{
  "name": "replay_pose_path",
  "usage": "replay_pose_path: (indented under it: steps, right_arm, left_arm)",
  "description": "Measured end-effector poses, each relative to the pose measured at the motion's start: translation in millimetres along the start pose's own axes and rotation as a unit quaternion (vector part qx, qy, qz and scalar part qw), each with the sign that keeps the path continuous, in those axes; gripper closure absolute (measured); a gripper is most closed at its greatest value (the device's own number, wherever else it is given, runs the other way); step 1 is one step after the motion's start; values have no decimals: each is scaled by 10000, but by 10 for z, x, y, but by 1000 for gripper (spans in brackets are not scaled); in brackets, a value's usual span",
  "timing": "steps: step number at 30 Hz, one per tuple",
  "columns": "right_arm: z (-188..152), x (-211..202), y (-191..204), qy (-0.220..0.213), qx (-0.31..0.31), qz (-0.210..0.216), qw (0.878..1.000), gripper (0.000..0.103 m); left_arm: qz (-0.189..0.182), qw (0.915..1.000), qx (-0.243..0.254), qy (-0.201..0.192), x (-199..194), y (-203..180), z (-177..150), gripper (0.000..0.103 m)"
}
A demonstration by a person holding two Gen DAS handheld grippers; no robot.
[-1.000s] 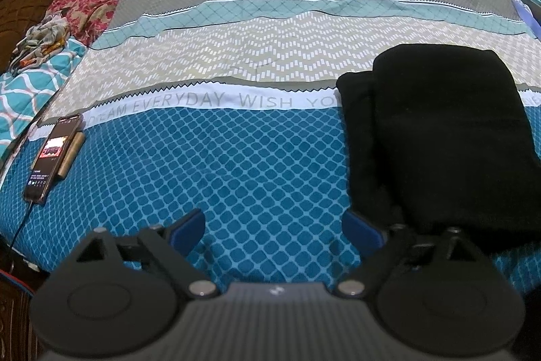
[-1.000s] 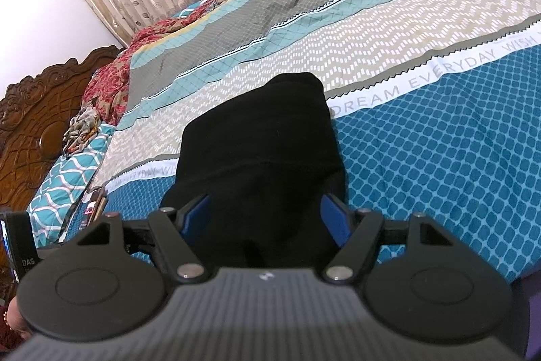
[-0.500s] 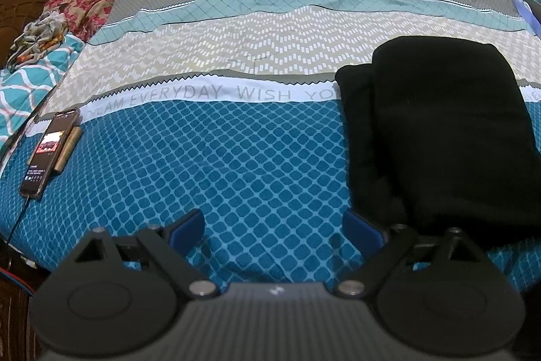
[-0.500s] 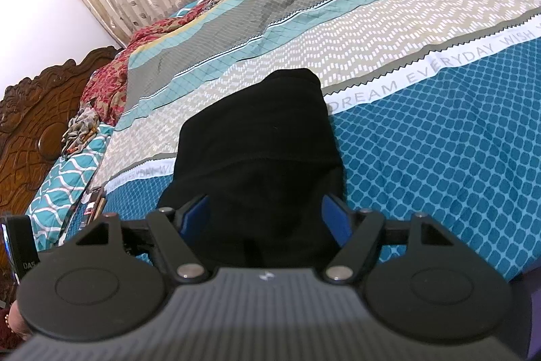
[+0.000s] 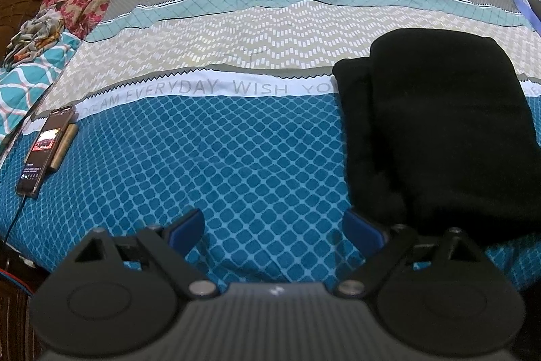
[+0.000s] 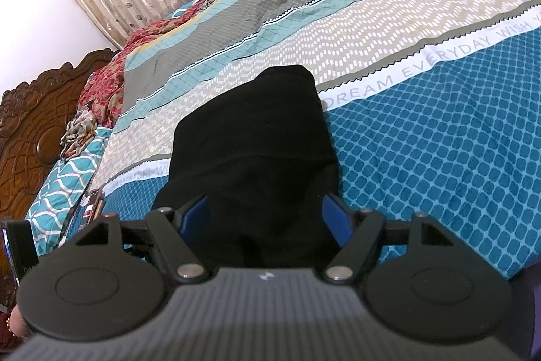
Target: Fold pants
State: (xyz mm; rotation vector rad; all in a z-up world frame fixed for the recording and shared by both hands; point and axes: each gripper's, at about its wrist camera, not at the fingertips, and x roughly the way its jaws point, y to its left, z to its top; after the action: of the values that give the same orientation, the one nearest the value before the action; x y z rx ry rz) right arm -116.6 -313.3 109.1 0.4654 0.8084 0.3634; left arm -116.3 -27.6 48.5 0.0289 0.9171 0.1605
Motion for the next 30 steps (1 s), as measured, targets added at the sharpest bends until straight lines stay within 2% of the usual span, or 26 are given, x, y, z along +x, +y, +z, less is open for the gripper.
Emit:
replay_pose_path:
  steps: [8,13,30]
  right_arm:
    - [-5,2,-16,-51,54,50,10000,23]
    - [-7,-5,-16,-97,93,100,9999,18]
    - [15,29,-113,-36,254,147,9996,17]
  left_arm:
    - [16,10000,-14,59,34,6,5,10]
    - [-34,9999,-62,136,66,25,15,4]
    - [-124,9997,-84,196,100,31,53,1]
